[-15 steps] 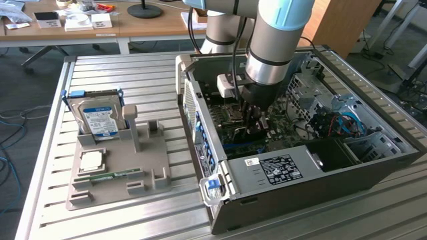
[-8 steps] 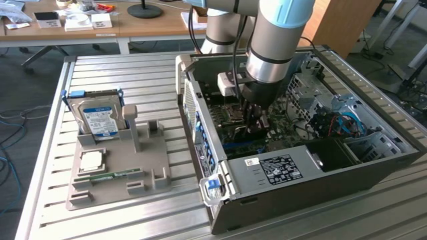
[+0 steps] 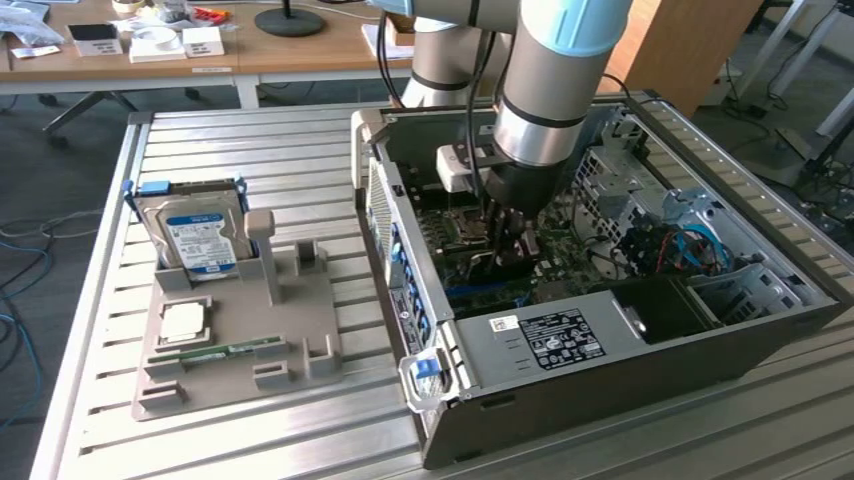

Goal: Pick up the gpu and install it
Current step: 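Insert the gpu into the slot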

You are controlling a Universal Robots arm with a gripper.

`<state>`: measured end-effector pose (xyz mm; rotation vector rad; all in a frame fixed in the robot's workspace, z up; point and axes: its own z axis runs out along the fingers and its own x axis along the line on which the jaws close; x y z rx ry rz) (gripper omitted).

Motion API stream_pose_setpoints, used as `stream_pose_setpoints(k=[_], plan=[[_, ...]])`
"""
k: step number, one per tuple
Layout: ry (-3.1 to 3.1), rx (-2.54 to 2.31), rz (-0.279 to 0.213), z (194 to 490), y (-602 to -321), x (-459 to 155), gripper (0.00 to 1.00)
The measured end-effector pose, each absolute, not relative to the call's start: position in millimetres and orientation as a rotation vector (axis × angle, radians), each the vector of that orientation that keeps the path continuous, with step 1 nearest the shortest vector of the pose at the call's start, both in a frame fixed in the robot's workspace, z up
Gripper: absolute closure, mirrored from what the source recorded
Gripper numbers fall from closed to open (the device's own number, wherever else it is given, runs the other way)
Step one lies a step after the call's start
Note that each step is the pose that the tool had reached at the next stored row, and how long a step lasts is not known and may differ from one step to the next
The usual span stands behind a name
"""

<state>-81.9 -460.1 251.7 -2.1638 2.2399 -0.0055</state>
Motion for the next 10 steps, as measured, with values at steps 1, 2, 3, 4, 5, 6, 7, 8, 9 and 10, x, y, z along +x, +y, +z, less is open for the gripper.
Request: stream_pose_setpoints(k=[1, 2, 3, 4, 5, 6, 7, 8, 9, 10], plan=[[2.240, -2.164, -0.006, 251.6, -460.0, -82.0, 0.73], [2.240, -2.163, -0.005, 251.4, -459.9, -82.2, 0.73], [2.240, -2.163, -0.005, 251.2, -459.6, -82.3, 0.73], [2.241, -2.162, -0.005, 251.2, -459.2, -82.4, 0.73], [2.241, -2.162, -0.005, 251.2, -458.9, -82.4, 0.73], [2.241, -2.162, -0.005, 251.1, -458.7, -82.3, 0.73], [2.241, -2.162, -0.005, 251.1, -458.7, -82.3, 0.73], [2.241, -2.162, -0.005, 251.1, -458.7, -82.3, 0.73], [2.241, -2.162, -0.005, 251.2, -458.7, -82.4, 0.73], [2.242, -2.162, -0.005, 251.1, -458.6, -82.9, 0.73]])
